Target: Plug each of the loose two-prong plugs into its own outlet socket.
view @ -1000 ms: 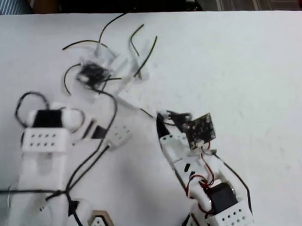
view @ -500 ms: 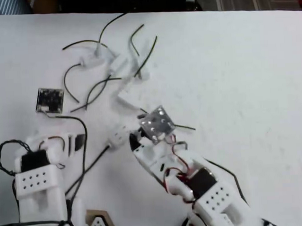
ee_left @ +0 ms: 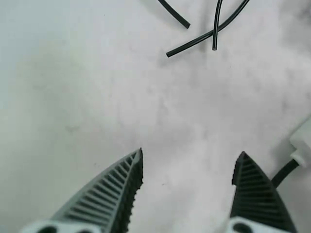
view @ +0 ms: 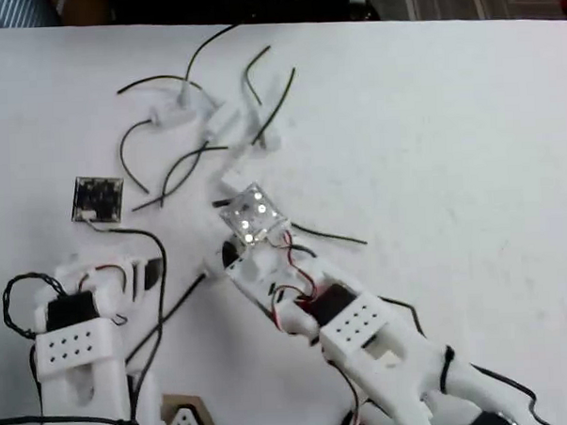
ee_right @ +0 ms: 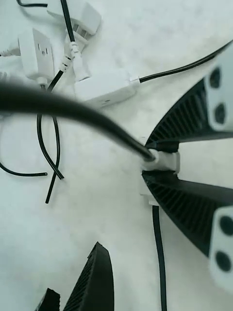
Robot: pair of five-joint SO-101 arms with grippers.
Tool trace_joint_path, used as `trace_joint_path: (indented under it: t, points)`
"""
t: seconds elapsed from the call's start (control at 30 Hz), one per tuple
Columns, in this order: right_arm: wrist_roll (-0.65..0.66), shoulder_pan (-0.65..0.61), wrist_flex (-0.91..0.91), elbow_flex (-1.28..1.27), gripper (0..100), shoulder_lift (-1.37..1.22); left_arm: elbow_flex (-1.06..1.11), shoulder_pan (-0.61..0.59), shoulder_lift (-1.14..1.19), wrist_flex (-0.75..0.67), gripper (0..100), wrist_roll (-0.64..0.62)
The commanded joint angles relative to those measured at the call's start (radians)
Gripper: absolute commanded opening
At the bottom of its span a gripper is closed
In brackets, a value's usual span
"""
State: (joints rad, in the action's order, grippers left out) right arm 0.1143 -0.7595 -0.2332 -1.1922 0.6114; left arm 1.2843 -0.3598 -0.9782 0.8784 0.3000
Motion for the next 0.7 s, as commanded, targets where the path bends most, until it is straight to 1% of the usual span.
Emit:
trace_joint_path:
  t: [0.0, 0.1, 0.2, 0.5, 0.67]
  points:
    - [0.044, 0.021, 0.105, 0.048, 1.8, -0.091, -0.002, -0.012, -0.019, -0.015, 30, -0.008]
    - [0.048, 0.061, 0.186, 0.048, 1.8, -0.162, -0.002, -0.012, -0.018, -0.014, 30, -0.008]
    - [0.049, 0.074, 0.225, 0.048, 1.8, -0.209, -0.002, -0.012, -0.018, -0.014, 30, -0.008]
    - [0.046, 0.050, 0.225, 0.060, 1.8, -0.240, 0.000, -0.012, -0.018, -0.014, 30, -0.008]
    - [0.048, 0.048, 0.228, 0.066, 1.8, -0.308, 0.000, -0.012, -0.018, -0.014, 30, -0.008]
